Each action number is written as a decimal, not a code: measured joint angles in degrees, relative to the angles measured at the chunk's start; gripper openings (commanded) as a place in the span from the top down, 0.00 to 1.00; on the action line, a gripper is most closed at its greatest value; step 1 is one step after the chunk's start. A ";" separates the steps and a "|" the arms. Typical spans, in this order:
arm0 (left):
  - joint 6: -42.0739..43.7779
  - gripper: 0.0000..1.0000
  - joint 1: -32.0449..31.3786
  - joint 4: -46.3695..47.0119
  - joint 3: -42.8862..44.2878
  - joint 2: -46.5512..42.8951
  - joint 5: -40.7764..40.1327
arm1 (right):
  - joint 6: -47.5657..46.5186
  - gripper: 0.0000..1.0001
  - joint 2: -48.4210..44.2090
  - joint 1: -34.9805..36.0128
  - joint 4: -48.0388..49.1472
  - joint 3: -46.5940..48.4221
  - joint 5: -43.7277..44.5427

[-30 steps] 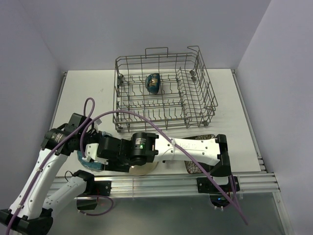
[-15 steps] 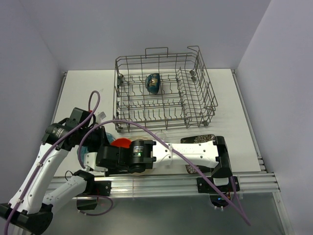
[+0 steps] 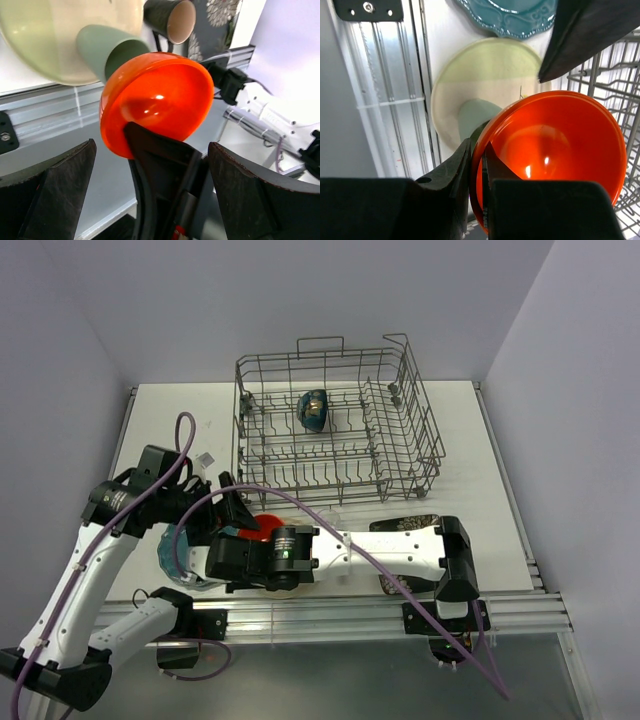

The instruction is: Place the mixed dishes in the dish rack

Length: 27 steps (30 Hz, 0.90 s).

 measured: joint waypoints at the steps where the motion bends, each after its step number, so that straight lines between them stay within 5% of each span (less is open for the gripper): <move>1: -0.52 0.01 0.00 0.39 0.26 0.17 0.15 | -0.09 1.00 -0.26 -0.22 0.02 -0.48 -0.04; 11: -6.29 0.01 0.39 7.37 12.85 7.45 -7.56 | 2.97 1.00 -7.23 -9.16 1.33 -1.18 -5.64; 16: -14.23 0.04 2.62 21.97 10.64 8.94 -8.17 | 5.77 1.00 -13.29 -21.62 3.41 -1.18 -15.15; 22: -16.59 0.04 1.81 25.94 5.97 10.27 -2.38 | 17.62 1.00 -14.14 -45.94 12.28 1.84 -25.53; 27: -16.39 0.03 2.14 28.17 7.06 13.14 -1.97 | 25.03 1.00 -8.87 -55.84 15.63 8.61 -35.52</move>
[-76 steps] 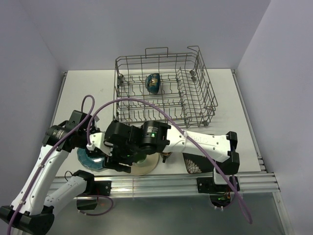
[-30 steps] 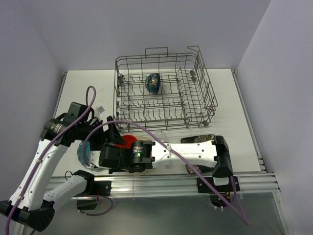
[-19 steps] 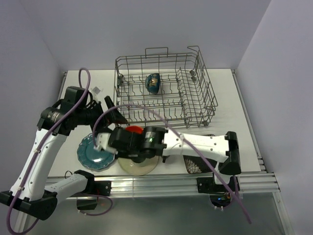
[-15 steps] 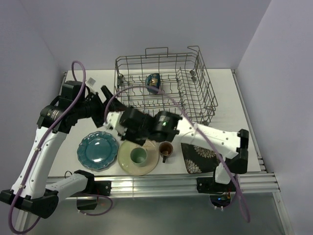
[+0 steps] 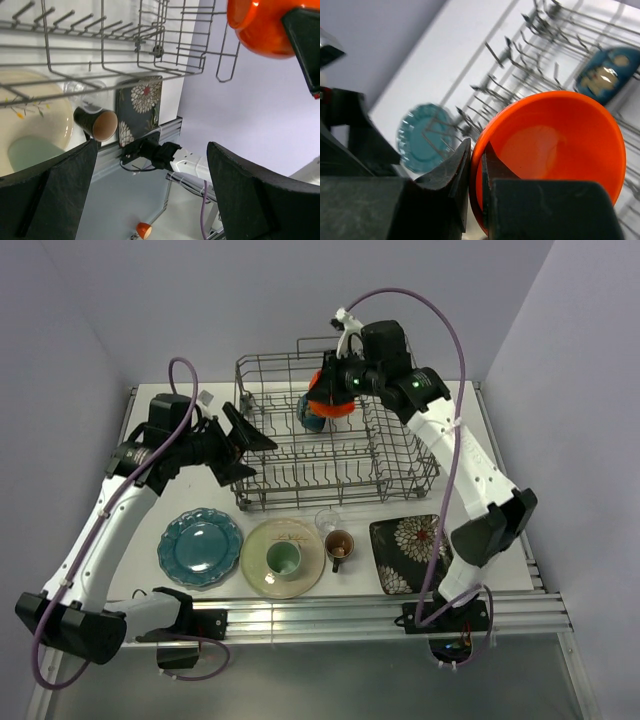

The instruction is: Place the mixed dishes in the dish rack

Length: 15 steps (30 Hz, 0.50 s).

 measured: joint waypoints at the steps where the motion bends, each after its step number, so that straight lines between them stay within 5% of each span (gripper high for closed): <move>1: 0.17 0.03 0.13 -0.17 0.96 0.87 0.02 | 1.40 1.00 1.44 -1.29 0.87 1.49 -2.19; 15: 5.73 0.04 1.33 -2.71 8.13 8.28 -4.11 | 33.83 1.00 19.89 -14.49 32.68 0.48 -22.73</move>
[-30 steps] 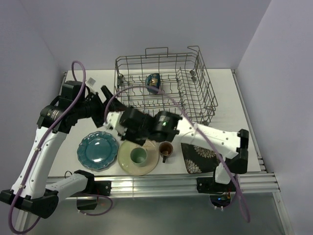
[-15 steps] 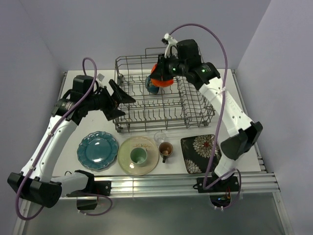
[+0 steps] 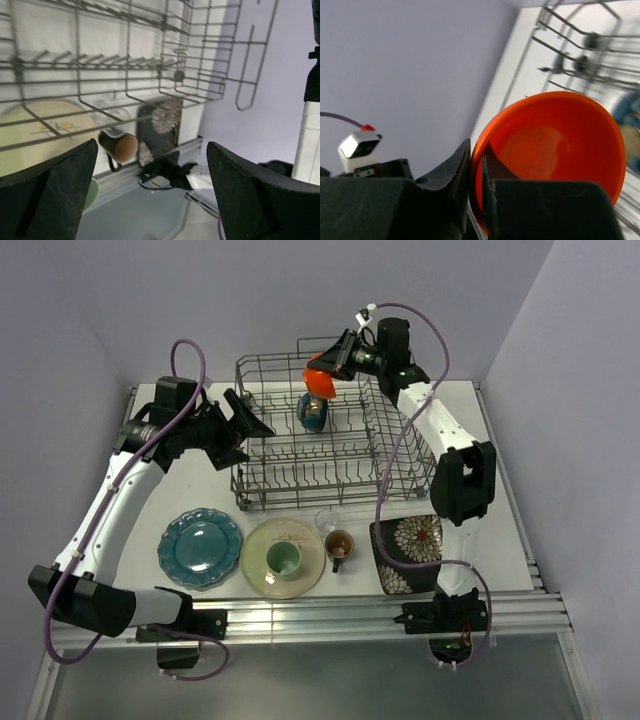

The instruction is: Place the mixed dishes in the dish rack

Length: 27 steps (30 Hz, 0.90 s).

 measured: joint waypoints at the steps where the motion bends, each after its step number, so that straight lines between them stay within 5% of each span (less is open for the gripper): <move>1: 0.57 0.04 0.15 -0.76 0.87 0.61 -1.09 | 3.69 1.00 1.38 0.20 4.22 -0.35 -0.61; 15: 5.33 0.04 2.91 -6.38 8.28 3.02 -9.53 | 33.20 1.00 12.41 6.47 34.97 -2.47 8.24; 27: 5.46 0.05 4.42 -7.23 8.28 4.09 -9.49 | 38.16 1.00 14.51 10.69 36.83 -5.05 21.64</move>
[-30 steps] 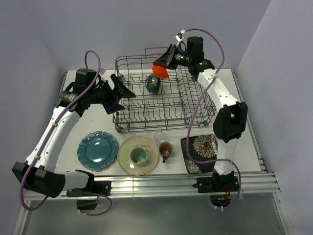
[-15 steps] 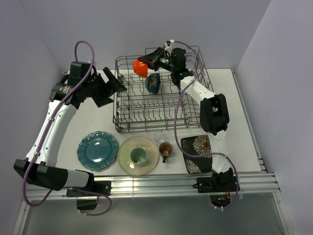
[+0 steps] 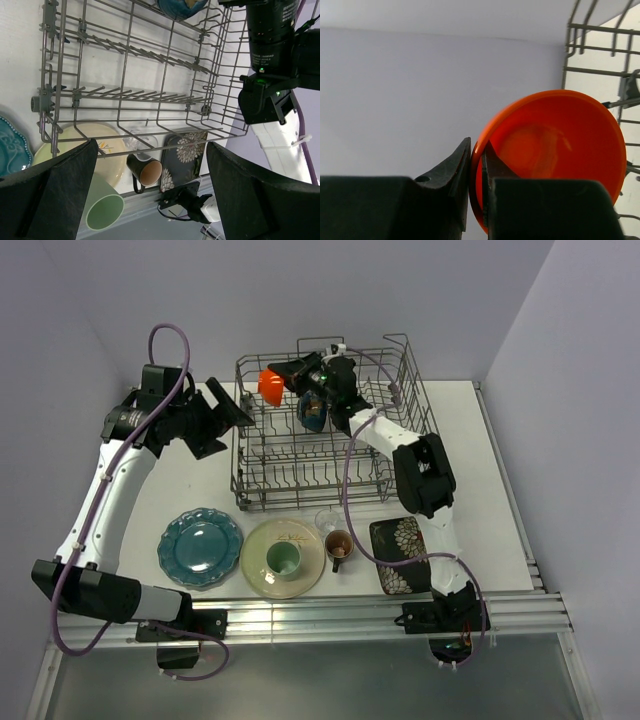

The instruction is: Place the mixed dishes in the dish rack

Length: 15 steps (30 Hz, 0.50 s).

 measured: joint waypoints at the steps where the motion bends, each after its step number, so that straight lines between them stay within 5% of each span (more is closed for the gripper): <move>1: 0.00 0.05 0.13 0.02 0.00 0.11 0.02 | -0.02 1.00 0.00 0.24 0.11 -0.42 1.03; 15: 0.83 0.05 1.44 0.09 -0.44 0.48 0.55 | 0.39 1.00 4.94 0.46 -1.75 1.79 6.27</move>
